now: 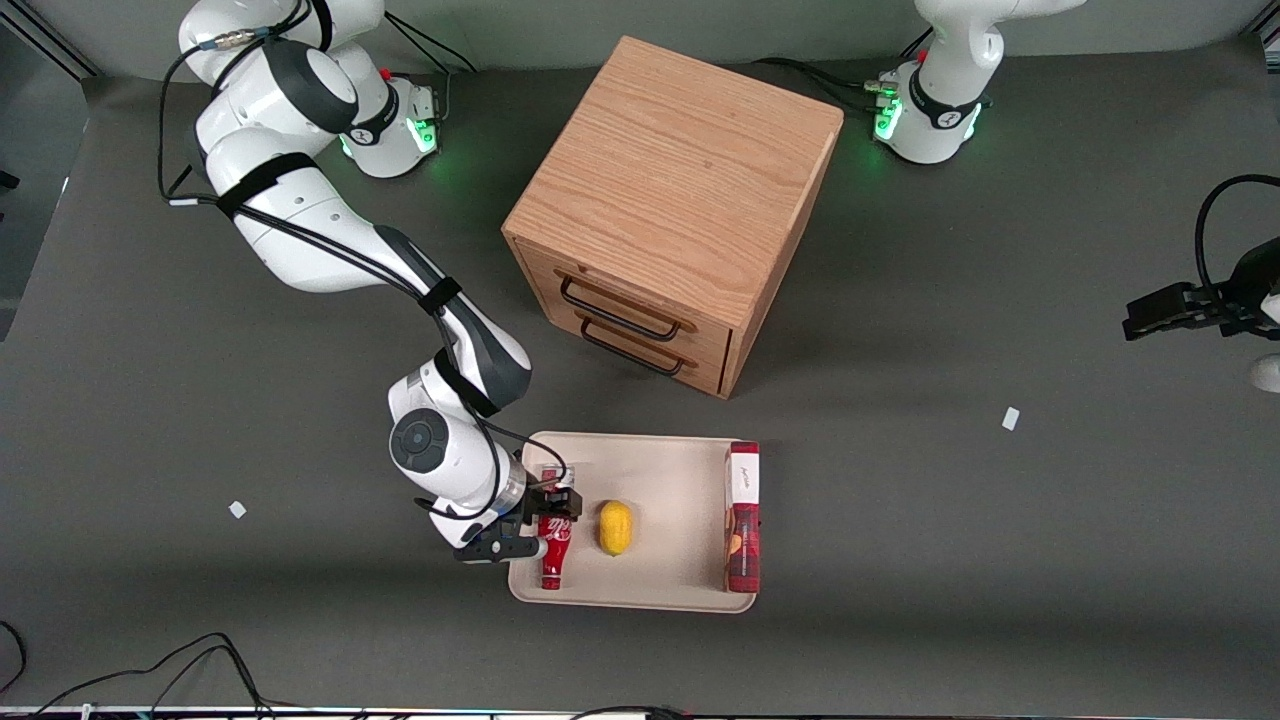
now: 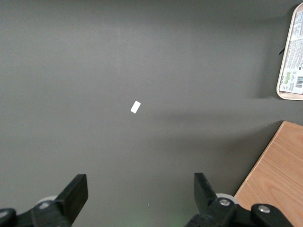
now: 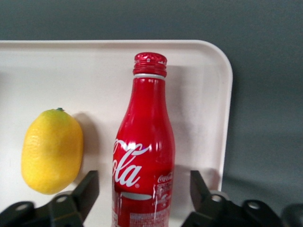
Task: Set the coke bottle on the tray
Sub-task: 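Lower the bottle onto the tray and open the right gripper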
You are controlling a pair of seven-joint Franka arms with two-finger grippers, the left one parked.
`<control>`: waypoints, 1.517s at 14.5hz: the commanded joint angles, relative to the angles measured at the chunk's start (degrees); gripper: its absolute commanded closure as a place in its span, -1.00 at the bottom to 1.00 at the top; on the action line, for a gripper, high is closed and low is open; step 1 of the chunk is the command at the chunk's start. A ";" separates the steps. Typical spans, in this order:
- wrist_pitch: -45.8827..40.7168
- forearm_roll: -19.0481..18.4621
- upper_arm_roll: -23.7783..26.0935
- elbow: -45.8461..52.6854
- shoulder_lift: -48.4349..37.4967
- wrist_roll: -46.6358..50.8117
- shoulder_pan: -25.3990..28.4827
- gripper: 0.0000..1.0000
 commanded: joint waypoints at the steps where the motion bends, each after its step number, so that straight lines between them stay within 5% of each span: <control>1: 0.35 -0.79 0.07 1.75 0.84 0.30 -0.02 -1.00; 12: -12.82 -0.44 -0.63 -14.93 -25.06 -0.85 -8.11 -1.00; 17: -26.53 12.02 -6.33 -22.32 -42.55 -3.82 -8.99 -1.00; 22: -34.00 17.91 -13.01 -31.29 -57.59 -10.77 -8.82 -1.00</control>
